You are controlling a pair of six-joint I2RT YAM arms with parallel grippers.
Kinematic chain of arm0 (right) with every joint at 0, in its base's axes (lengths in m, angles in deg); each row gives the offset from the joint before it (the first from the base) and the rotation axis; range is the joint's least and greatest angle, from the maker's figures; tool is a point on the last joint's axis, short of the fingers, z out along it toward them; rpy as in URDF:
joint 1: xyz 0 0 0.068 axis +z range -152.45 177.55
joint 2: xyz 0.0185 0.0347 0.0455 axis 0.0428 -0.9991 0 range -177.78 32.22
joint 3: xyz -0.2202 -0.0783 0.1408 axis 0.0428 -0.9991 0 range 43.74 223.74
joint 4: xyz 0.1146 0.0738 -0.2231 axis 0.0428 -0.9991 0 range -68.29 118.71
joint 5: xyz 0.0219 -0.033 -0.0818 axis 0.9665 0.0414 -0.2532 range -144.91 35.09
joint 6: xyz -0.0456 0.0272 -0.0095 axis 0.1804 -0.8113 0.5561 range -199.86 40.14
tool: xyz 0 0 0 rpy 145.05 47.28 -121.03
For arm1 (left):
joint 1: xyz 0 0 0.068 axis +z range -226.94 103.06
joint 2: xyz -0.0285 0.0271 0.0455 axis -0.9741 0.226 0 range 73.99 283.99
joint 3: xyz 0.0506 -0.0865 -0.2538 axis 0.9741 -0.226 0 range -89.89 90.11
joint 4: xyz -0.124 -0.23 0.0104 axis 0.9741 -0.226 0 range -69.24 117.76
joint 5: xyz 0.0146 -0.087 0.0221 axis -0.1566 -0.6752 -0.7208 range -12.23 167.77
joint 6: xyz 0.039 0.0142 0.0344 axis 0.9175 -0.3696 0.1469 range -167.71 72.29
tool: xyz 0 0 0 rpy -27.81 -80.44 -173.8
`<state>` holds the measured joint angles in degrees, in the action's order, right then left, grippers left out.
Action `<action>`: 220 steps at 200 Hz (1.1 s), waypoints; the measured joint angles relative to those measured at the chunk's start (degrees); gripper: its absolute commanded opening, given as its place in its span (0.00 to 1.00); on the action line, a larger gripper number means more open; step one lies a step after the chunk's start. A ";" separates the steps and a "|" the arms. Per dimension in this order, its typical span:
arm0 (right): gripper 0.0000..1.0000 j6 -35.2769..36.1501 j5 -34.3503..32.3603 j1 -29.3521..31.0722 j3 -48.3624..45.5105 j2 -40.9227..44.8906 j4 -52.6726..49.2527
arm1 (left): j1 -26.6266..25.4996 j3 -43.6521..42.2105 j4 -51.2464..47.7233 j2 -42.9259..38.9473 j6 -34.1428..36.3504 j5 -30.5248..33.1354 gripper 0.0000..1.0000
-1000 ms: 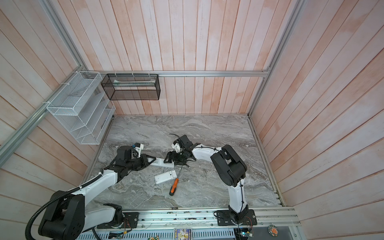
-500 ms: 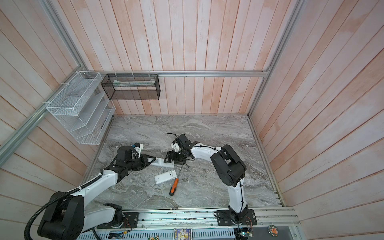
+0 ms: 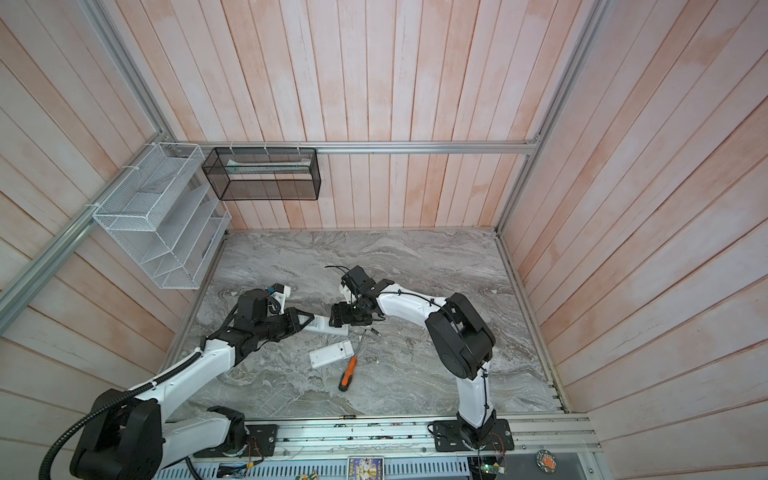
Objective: Unload the batteries from the remote control
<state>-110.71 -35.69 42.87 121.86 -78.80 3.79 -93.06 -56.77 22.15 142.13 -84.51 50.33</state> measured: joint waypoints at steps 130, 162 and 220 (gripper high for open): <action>0.82 2.99 -11.47 -2.40 0.85 6.21 -10.95 | -5.35 6.73 -8.33 0.00 4.92 10.82 0.10; 0.85 3.69 -12.02 -3.78 0.22 9.18 -11.93 | -5.40 6.75 -8.35 0.00 5.16 10.91 0.10; 0.87 4.07 -4.26 -6.49 -5.68 16.17 -6.71 | -5.40 6.75 -8.31 0.00 5.46 10.93 0.10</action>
<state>-106.64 -39.95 36.38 116.18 -62.63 -2.92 -98.46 -50.01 13.85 142.13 -79.04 61.26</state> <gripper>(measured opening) 0.863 0.188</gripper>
